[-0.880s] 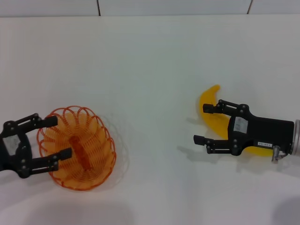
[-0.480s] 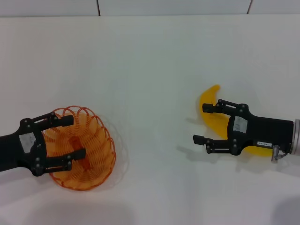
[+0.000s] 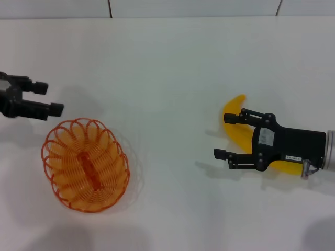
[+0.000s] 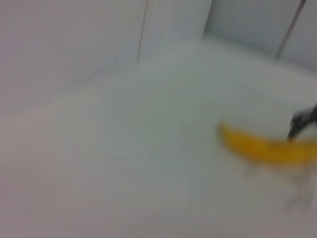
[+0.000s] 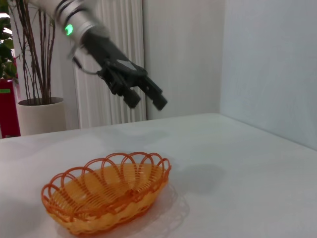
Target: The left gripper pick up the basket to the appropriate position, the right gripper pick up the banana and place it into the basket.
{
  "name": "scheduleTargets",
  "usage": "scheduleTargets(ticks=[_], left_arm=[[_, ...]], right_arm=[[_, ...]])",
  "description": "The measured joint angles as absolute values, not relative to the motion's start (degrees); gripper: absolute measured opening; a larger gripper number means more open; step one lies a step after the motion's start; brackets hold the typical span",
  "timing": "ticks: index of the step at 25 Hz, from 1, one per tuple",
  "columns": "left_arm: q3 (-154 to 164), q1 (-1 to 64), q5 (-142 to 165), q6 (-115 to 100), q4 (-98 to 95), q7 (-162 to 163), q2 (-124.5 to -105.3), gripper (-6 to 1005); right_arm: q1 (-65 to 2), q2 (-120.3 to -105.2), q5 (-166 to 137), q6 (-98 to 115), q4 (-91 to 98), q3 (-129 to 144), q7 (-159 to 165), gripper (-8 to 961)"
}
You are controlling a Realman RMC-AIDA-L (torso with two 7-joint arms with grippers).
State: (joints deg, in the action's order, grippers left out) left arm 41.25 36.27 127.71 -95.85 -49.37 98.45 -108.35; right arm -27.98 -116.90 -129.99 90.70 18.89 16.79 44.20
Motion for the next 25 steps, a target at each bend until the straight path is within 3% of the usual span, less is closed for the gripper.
scheduleTargets(ticks=[2, 4, 11, 25], left_arm=[[44.0, 39.7, 133.4, -95.8, -50.2, 103.4, -107.15, 845], [46.6, 41.7, 138.0, -95.7, -52.3, 104.2, -107.53, 844], [50.0, 40.1, 147.5, -92.5, -63.0, 92.5, -115.79, 839], [62.5, 40.9, 145.0, -80.8, -57.0, 91.8, -116.32, 809]], right_arm=[[-28.2, -116.91, -130.0, 90.7, 18.9, 16.8, 44.2, 894], [-28.3, -116.88, -130.0, 90.6, 18.9, 16.8, 44.2, 893], [-29.1, -116.94, -130.0, 90.7, 18.9, 17.3, 44.5, 893], [-29.7, -116.99, -130.0, 90.5, 18.9, 17.5, 44.7, 894]])
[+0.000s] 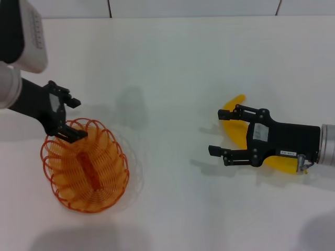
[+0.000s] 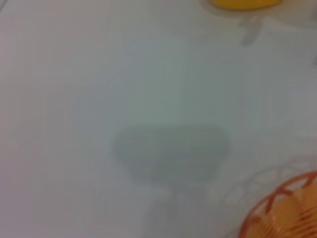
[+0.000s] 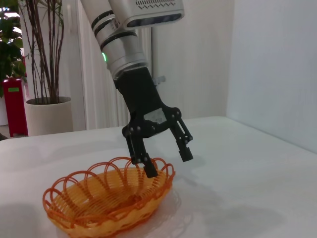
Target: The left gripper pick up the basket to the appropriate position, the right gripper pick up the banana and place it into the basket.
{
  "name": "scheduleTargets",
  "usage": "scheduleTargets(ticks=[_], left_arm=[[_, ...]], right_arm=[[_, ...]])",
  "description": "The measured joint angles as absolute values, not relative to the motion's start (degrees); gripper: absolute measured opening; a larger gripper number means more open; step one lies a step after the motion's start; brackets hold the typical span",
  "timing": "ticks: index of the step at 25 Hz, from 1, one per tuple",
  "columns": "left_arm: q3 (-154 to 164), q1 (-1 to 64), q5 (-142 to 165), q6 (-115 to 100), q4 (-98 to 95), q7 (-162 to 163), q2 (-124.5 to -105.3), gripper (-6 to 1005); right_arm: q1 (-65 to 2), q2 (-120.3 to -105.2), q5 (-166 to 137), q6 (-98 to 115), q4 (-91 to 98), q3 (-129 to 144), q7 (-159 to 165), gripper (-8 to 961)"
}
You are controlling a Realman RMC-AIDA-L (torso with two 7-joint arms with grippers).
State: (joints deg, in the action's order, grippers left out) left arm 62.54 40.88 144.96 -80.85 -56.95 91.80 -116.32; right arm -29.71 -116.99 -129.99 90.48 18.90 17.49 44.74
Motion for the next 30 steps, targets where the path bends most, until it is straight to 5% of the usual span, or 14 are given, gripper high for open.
scheduleTargets(ticks=[7, 17, 30], left_arm=[[67.3, 40.7, 145.0, -77.3, -56.9, 95.5, -116.36, 808], [69.5, 40.9, 144.9, -74.8, -57.0, 97.6, -116.37, 611], [70.2, 40.9, 144.7, -74.9, -57.0, 97.6, -116.37, 142]], right_arm=[[-29.7, -116.98, -130.1, 90.6, 18.9, 17.5, 44.7, 894], [-29.7, -116.99, -130.1, 90.2, 17.9, 17.5, 44.5, 893], [-29.7, -116.90, -130.1, 90.3, 17.9, 17.5, 44.5, 893]])
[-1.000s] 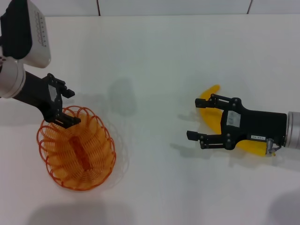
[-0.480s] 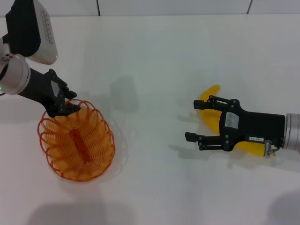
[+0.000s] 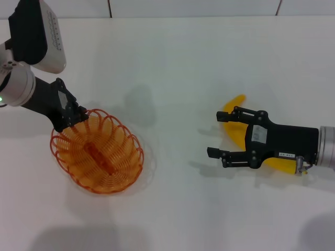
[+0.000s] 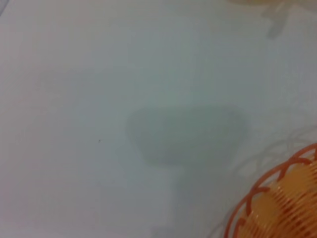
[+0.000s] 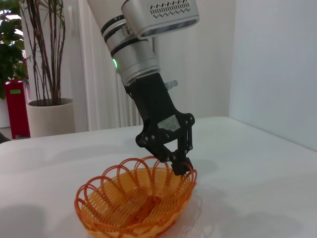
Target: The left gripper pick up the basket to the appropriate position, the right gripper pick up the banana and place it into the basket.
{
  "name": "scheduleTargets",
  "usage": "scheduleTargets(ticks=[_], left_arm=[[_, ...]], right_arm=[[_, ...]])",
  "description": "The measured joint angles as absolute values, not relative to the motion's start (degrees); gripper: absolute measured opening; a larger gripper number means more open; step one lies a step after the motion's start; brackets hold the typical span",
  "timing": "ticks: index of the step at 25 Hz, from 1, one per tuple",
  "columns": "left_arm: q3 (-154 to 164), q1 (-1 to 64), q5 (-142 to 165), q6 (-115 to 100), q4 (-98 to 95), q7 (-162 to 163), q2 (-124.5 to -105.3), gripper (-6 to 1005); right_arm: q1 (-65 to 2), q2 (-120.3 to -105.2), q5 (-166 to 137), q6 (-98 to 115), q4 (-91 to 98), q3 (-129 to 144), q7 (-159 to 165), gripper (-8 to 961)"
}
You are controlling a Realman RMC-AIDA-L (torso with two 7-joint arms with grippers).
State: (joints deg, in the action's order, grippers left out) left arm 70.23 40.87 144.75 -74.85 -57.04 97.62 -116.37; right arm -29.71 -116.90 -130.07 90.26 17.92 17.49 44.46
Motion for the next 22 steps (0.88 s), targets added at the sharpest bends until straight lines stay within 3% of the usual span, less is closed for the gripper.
scheduleTargets(ticks=[4, 22], left_arm=[[70.2, 40.9, 144.7, -75.1, -57.2, 97.6, -116.37, 85], [59.1, 40.6, 137.5, -83.0, -59.7, 102.0, -115.97, 62]], right_arm=[[-29.7, -116.89, -130.1, 90.3, 17.9, 17.5, 44.5, 893], [-29.0, -116.79, -129.8, 90.5, 18.0, 17.4, 44.4, 893]])
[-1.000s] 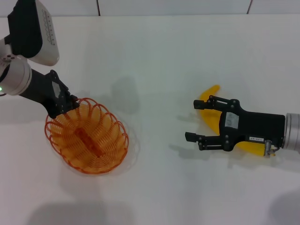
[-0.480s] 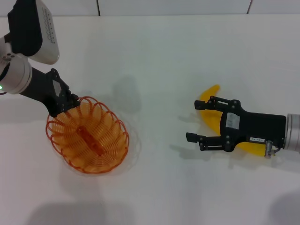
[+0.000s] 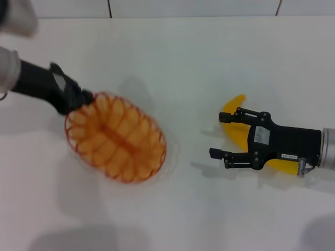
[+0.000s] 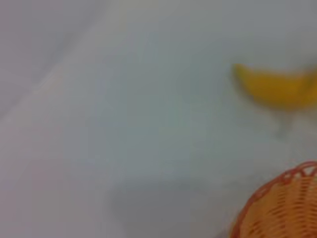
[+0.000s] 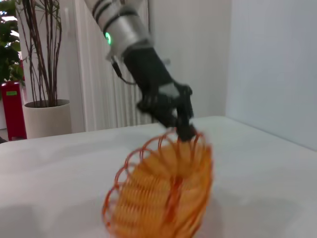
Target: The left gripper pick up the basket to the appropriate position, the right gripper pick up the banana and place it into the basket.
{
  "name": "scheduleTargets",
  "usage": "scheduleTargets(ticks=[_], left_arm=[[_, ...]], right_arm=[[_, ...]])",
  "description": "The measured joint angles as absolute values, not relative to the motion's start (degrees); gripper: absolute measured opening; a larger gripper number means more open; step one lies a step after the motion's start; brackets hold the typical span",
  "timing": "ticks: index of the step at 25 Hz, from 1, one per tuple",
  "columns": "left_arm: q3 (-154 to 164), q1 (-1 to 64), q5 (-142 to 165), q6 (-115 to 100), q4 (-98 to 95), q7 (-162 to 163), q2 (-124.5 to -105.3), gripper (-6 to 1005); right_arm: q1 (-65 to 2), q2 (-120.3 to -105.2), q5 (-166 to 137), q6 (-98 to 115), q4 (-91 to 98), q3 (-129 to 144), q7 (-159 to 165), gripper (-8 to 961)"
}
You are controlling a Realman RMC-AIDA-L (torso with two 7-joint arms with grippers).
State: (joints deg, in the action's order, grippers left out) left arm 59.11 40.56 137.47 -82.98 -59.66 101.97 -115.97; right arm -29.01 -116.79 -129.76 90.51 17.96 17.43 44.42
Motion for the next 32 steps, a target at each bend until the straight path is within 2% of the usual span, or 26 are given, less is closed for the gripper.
scheduleTargets(ticks=[6, 14, 32], left_arm=[[55.5, 39.8, 134.5, -80.0, -58.8, 115.0, -116.22, 49], [57.9, 45.1, 135.6, -66.4, -41.5, 122.5, -116.22, 39], [57.3, 45.3, 134.1, -66.8, -40.1, 123.7, -116.05, 42]], right_arm=[[-29.2, -116.89, -129.6, 90.2, 17.9, 17.2, 44.4, 894], [-30.3, -116.98, -129.5, 90.2, 17.4, 17.0, 44.7, 894], [-30.5, -116.99, -129.4, 90.3, 17.4, 17.0, 44.5, 894]])
